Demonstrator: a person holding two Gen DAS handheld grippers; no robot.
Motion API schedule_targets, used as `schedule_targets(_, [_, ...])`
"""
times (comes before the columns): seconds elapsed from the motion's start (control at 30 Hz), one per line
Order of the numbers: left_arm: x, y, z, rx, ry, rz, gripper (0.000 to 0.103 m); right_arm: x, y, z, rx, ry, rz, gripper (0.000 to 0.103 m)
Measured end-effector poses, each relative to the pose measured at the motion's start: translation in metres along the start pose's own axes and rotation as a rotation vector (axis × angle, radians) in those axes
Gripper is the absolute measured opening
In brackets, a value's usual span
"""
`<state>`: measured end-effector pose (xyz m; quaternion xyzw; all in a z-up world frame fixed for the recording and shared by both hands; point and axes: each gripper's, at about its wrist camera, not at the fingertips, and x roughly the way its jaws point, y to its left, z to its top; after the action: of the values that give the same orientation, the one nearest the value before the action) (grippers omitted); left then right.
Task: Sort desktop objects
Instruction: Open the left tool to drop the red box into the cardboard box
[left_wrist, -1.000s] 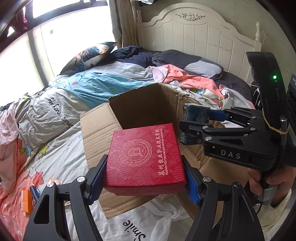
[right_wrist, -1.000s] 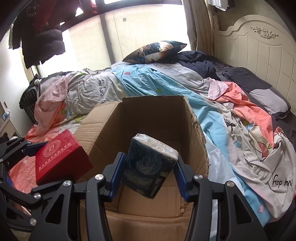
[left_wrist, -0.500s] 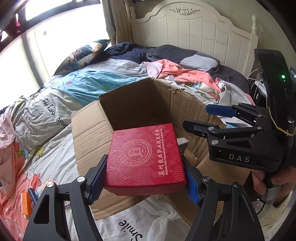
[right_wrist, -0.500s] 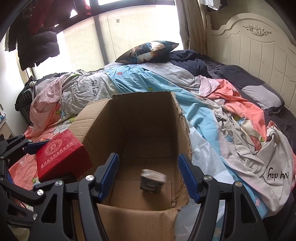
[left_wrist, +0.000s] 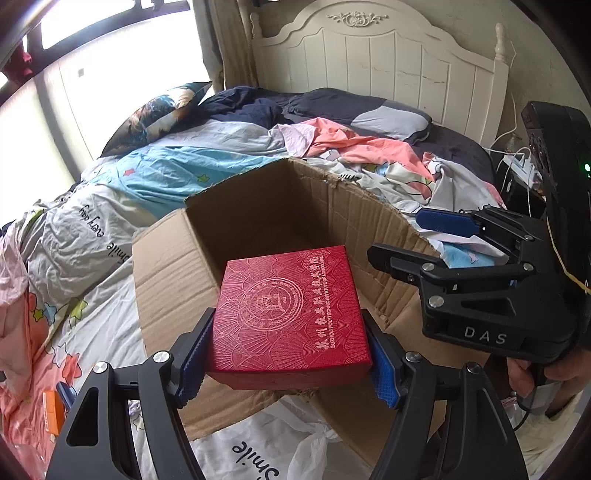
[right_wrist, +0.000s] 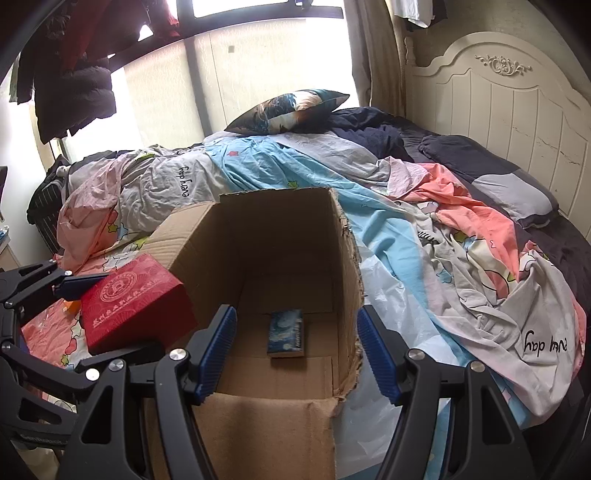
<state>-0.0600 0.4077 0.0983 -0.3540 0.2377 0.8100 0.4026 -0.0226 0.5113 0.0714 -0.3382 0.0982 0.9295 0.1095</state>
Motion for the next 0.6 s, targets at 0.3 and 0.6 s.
schedule_targets(0.3, [0.0040, -0.0038, 0.0031, 0.000, -0.008, -0.011, 0.084, -0.0016, -0.0054, -0.0030, 0.013, -0.003, -0.010, 0.064])
schedule_targets(0.6, [0.0032, 0.0027, 0.0010, -0.029, 0.009, 0.006, 0.098, 0.0019, -0.0039, -0.0064, 0.015, 0.006, -0.002, 0.064])
